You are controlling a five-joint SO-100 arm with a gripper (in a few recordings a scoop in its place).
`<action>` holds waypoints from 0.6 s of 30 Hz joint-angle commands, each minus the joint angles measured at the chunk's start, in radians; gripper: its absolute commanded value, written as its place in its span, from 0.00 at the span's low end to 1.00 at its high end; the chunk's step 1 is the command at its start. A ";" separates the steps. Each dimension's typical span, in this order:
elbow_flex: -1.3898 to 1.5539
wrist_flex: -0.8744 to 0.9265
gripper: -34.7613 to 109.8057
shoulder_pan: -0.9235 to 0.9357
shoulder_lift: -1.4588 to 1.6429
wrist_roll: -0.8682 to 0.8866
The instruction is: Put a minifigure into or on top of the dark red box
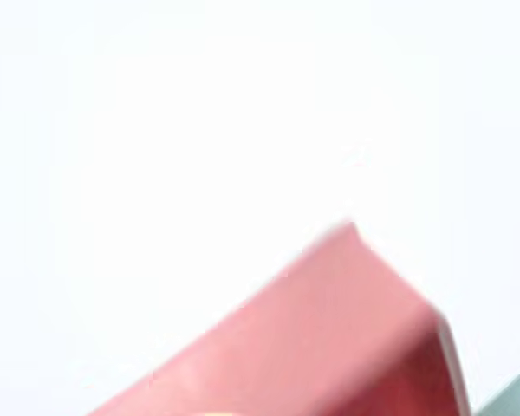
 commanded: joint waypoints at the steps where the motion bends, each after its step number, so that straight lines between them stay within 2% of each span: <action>1: 0.132 0.035 0.34 -0.360 0.202 0.009; 5: 0.273 -0.028 0.32 -0.726 0.183 0.074; 8: 0.337 -0.132 0.32 -0.890 0.077 0.104; 13: 0.396 -0.232 0.30 -1.049 -0.061 0.091; 18: 0.428 -0.316 0.28 -1.117 -0.137 0.000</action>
